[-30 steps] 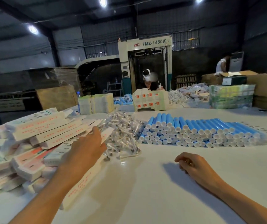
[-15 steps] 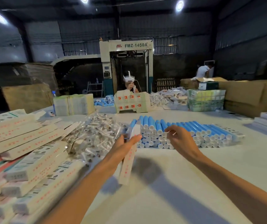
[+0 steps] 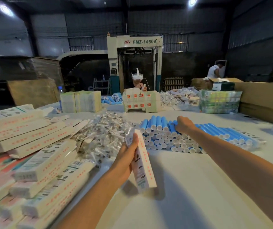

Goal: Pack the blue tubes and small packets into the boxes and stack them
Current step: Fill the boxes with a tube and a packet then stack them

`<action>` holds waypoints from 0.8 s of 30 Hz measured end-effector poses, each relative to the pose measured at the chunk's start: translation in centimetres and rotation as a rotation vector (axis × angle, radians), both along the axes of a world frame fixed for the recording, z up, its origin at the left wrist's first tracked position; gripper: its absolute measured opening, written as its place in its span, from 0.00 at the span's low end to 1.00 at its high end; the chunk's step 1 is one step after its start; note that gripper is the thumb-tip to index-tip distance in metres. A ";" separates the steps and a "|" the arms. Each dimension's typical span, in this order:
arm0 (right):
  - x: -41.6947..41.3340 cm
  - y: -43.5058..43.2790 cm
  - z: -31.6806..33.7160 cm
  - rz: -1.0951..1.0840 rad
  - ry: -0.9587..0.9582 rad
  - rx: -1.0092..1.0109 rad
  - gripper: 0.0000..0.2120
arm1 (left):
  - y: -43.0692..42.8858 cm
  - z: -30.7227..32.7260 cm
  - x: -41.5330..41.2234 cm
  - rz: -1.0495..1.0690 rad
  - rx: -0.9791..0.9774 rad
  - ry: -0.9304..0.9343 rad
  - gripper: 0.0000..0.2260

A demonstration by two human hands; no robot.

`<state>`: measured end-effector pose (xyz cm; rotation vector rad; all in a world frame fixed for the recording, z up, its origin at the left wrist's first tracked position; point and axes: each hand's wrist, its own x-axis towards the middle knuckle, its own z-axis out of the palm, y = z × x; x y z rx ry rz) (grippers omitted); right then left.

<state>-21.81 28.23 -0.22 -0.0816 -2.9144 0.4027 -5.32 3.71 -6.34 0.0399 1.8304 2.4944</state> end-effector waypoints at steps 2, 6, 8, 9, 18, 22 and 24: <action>0.3 -0.2 0.1 -0.027 -0.001 -0.011 0.13 | -0.1 0.2 0.0 -0.073 0.089 -0.019 0.18; 1.8 -0.6 0.4 -0.111 0.083 -0.228 0.18 | -0.2 0.4 0.2 -0.111 0.125 -0.024 0.12; 3.3 -0.5 0.5 -0.117 0.179 -0.402 0.16 | -0.2 0.2 0.2 -0.107 0.093 -0.006 0.13; 4.1 -0.4 0.4 -0.090 0.239 -0.508 0.14 | -0.2 0.0 0.1 -0.102 0.073 0.011 0.14; 13.8 -0.7 2.4 0.368 0.406 -1.297 0.16 | 0.8 -0.1 0.5 -0.117 -0.051 0.163 0.25; 15.8 -1.9 4.8 0.629 0.448 -1.498 0.13 | 1.3 0.0 0.9 -0.093 -0.121 0.187 0.28; 16.3 -2.8 5.3 0.692 0.450 -1.501 0.16 | 1.6 0.1 1.2 -0.096 -0.119 0.194 0.29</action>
